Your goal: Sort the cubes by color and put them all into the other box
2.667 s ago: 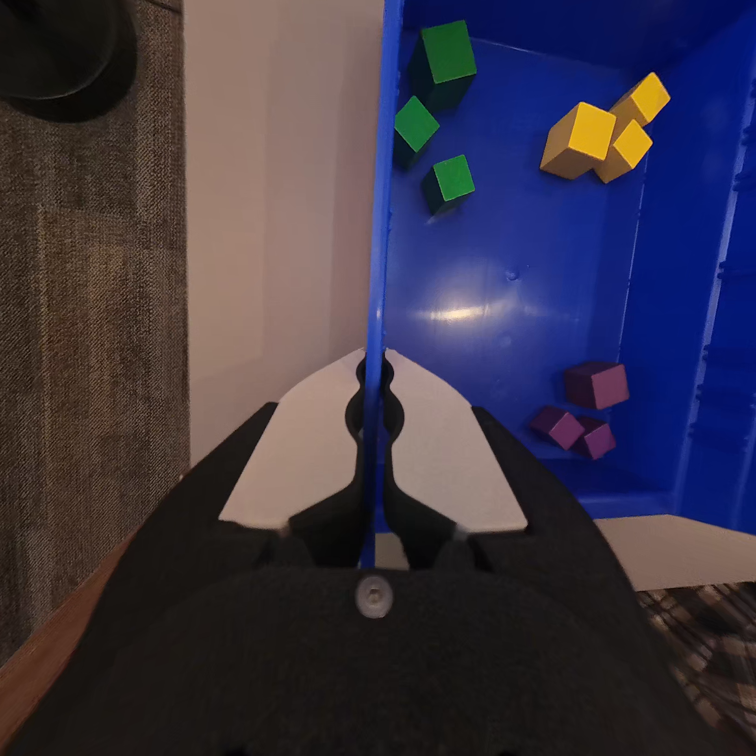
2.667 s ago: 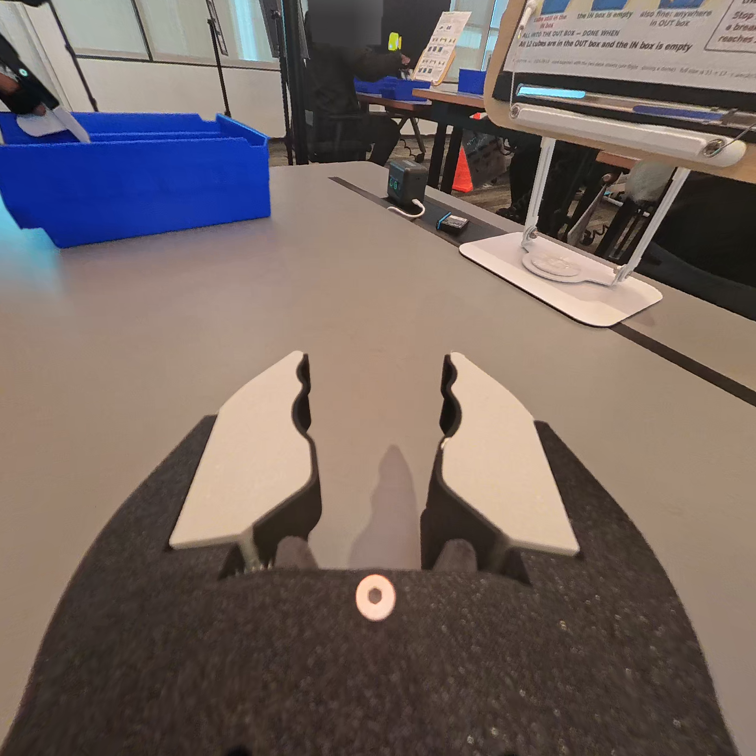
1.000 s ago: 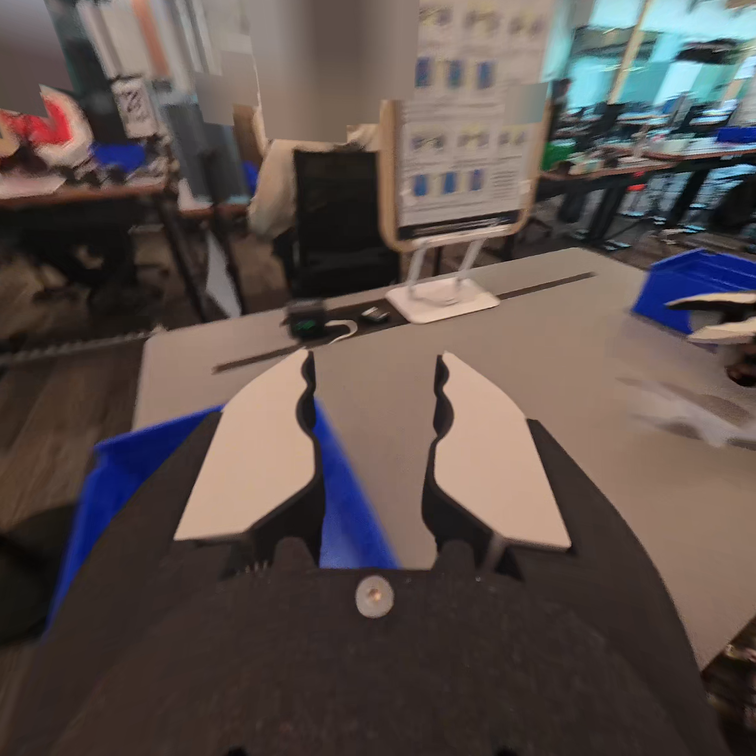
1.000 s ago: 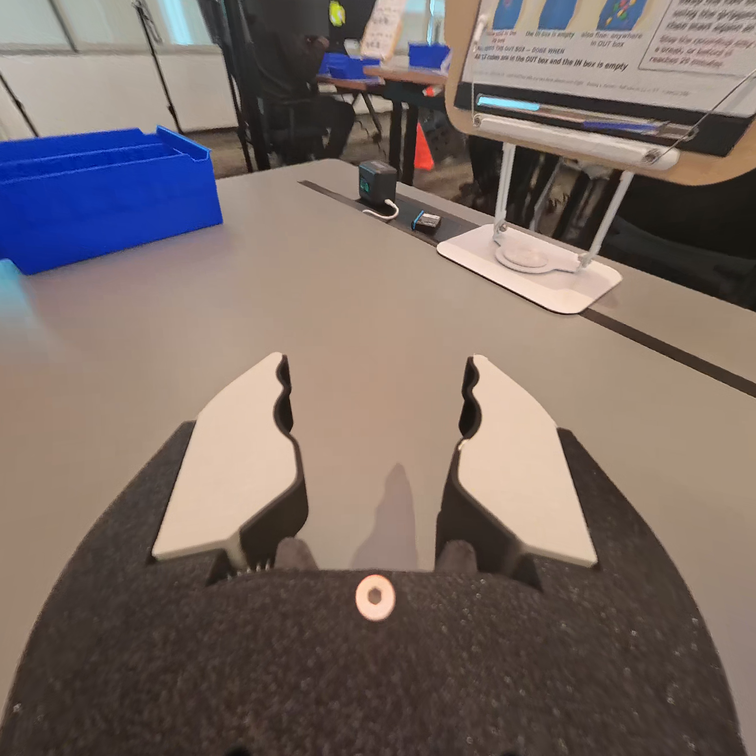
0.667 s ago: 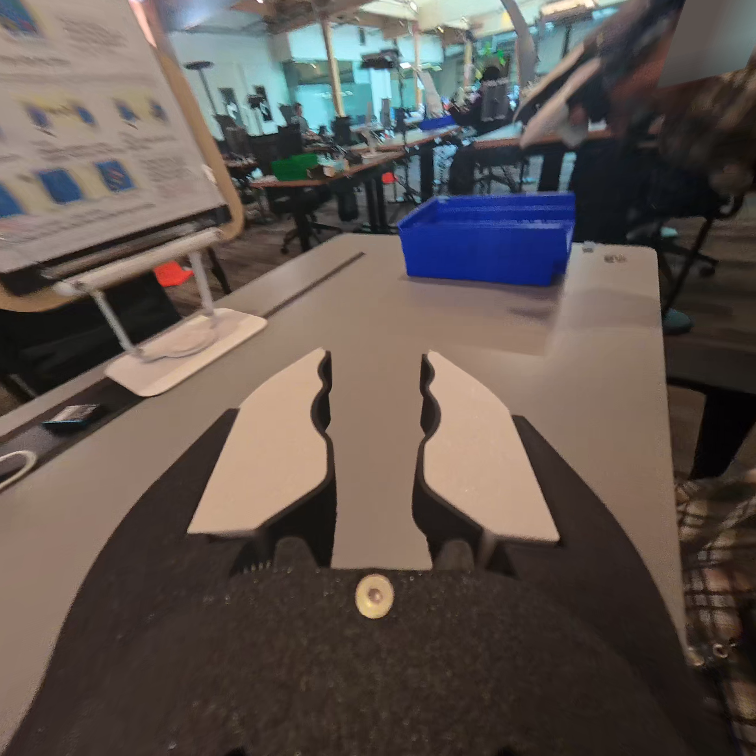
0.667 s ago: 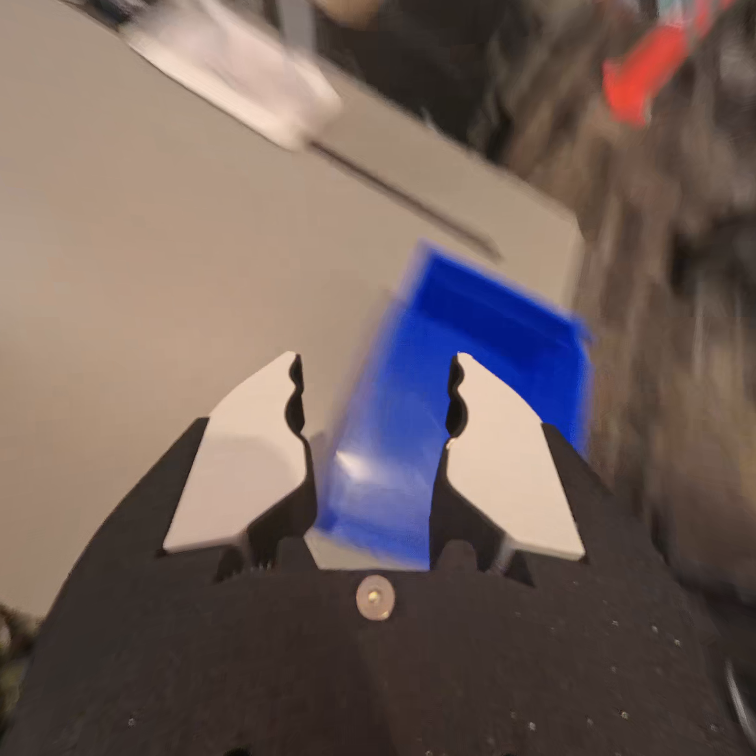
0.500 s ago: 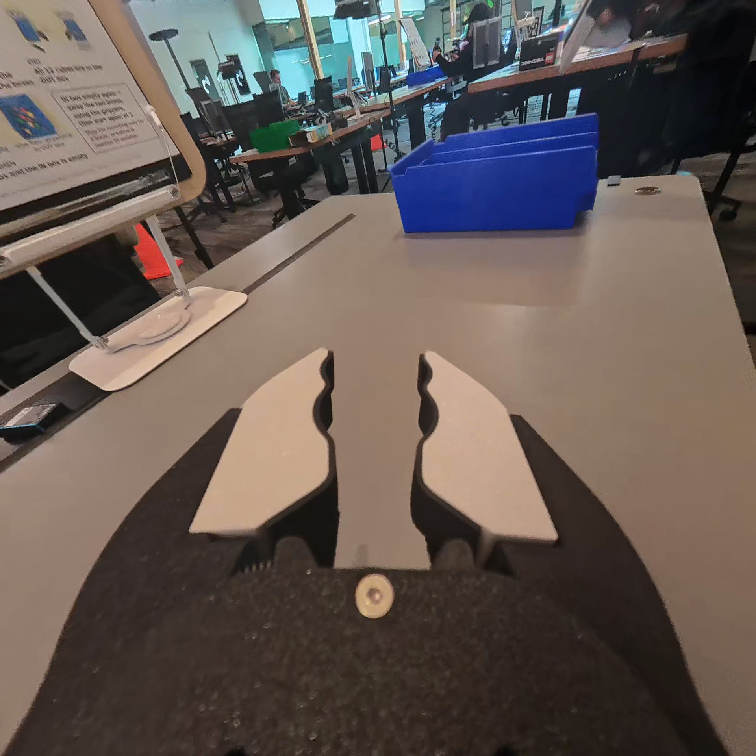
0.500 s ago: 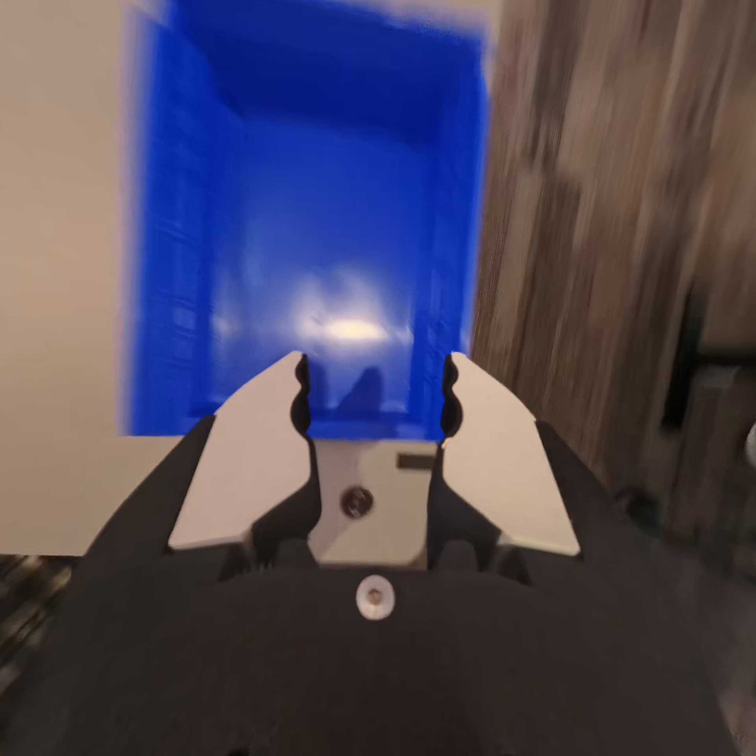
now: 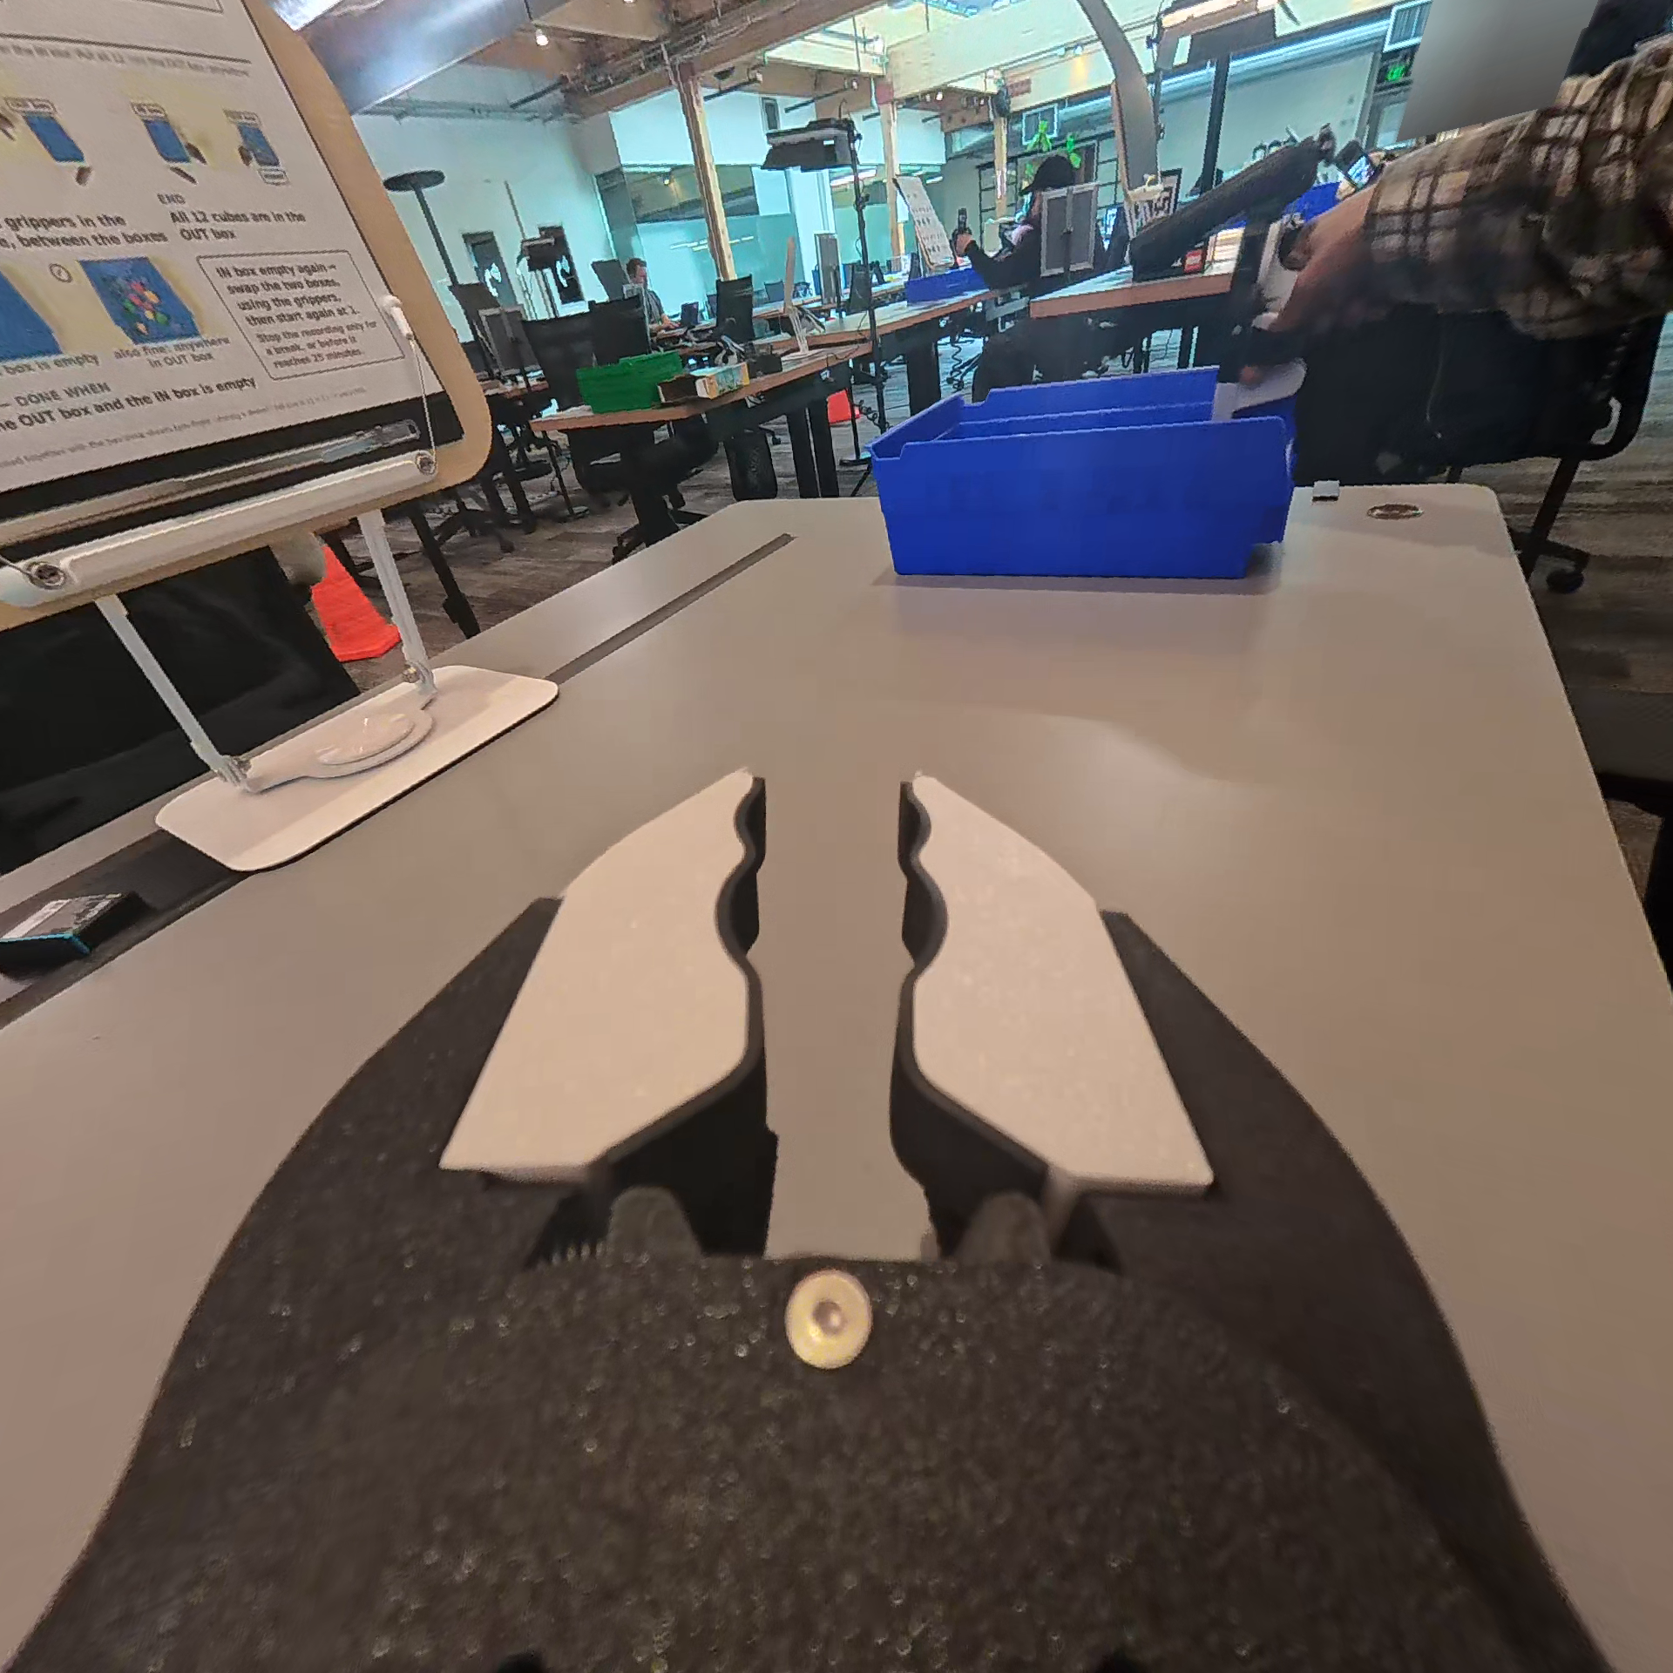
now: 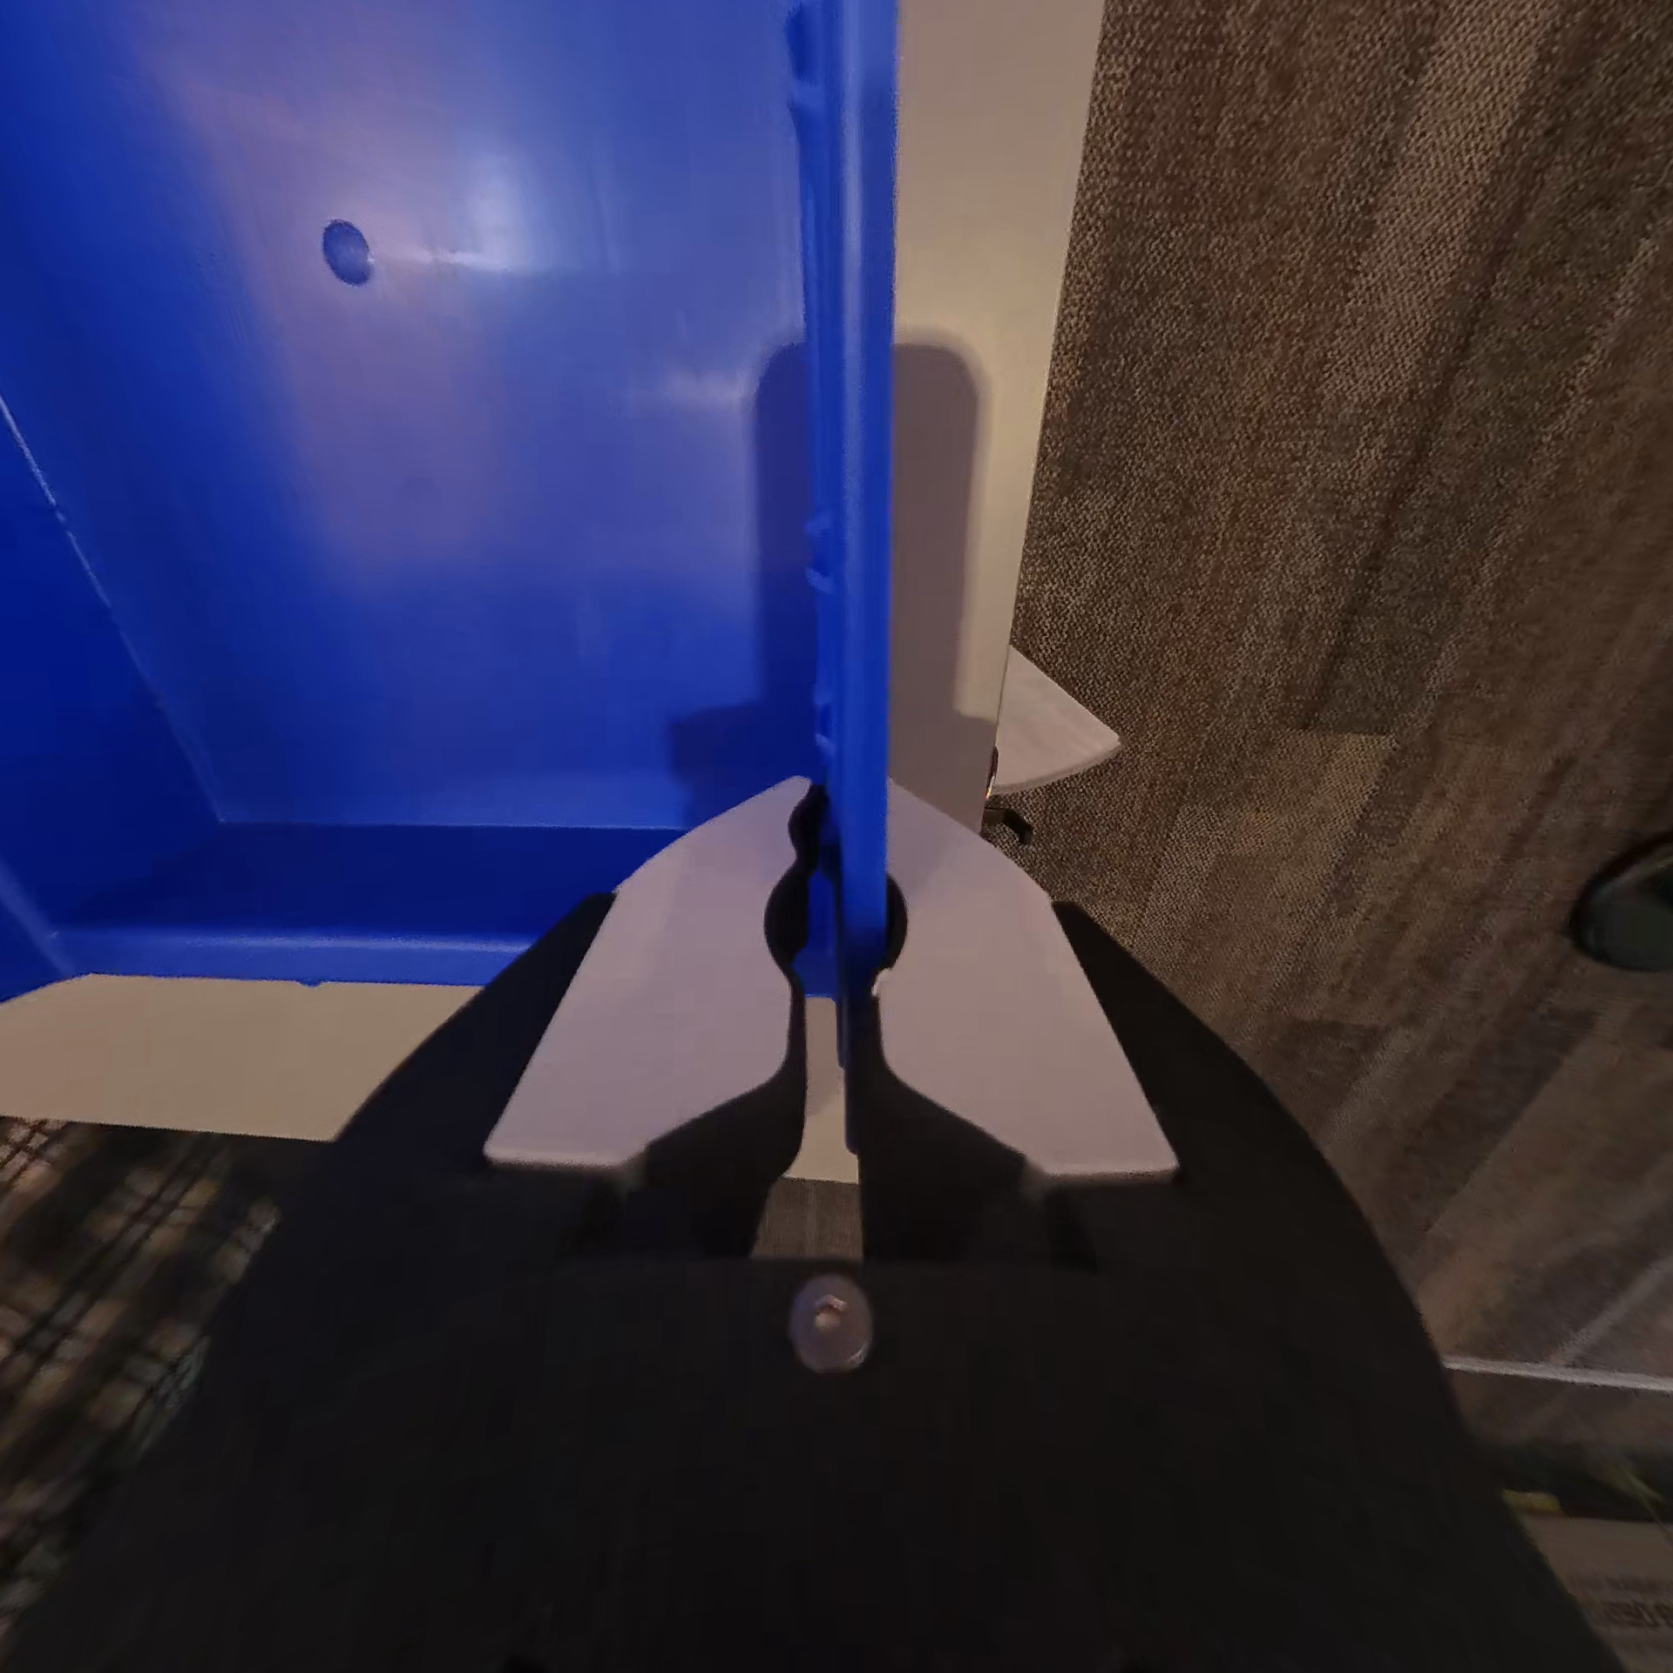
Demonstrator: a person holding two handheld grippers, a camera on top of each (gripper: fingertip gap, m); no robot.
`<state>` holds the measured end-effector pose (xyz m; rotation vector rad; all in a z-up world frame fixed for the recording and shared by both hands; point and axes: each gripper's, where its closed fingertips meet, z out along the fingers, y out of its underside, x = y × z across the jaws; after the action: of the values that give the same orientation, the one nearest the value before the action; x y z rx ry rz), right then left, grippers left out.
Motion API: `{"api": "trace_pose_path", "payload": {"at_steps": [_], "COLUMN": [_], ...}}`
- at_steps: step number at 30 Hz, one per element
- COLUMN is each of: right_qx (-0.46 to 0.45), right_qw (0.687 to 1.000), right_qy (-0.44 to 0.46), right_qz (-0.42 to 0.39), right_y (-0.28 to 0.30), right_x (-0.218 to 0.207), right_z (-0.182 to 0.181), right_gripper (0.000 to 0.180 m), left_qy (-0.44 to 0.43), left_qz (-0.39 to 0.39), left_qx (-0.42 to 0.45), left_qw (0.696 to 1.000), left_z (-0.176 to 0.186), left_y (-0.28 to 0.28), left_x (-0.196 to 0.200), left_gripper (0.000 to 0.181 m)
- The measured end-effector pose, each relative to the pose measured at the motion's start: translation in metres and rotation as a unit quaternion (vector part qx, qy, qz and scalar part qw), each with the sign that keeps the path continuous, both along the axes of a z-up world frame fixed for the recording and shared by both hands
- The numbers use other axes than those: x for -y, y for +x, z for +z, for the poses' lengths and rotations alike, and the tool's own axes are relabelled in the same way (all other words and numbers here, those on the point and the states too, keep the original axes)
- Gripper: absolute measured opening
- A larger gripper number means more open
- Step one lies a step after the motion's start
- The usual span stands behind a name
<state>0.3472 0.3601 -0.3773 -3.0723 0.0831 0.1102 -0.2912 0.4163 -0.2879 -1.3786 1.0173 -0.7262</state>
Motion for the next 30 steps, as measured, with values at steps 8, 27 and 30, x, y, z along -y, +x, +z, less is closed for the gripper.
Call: {"api": "trace_pose_path", "payload": {"at_steps": [8,27,30], "right_qx": [0.001,0.118,0.077], "right_qw": [1.000,0.899,0.836], "right_qy": [0.008,0.397,0.509], "right_qz": [0.024,0.139,0.190], "right_y": [-0.002,-0.098,-0.181], "right_x": [0.008,-0.033,-0.041], "right_z": [0.000,0.159,0.174], "right_gripper": [0.005,0.090,0.087], "left_qy": [0.010,-0.012,-0.014], "left_qz": [0.000,-0.004,-0.023], "left_qx": [-0.014,0.004,0.013], "left_qw": [1.000,1.000,1.000], "left_z": [-0.002,-0.002,0.008], "left_y": [0.003,0.004,0.005], "left_x": [0.003,-0.001,0.012], "left_gripper": [0.027,0.047,0.048]}}
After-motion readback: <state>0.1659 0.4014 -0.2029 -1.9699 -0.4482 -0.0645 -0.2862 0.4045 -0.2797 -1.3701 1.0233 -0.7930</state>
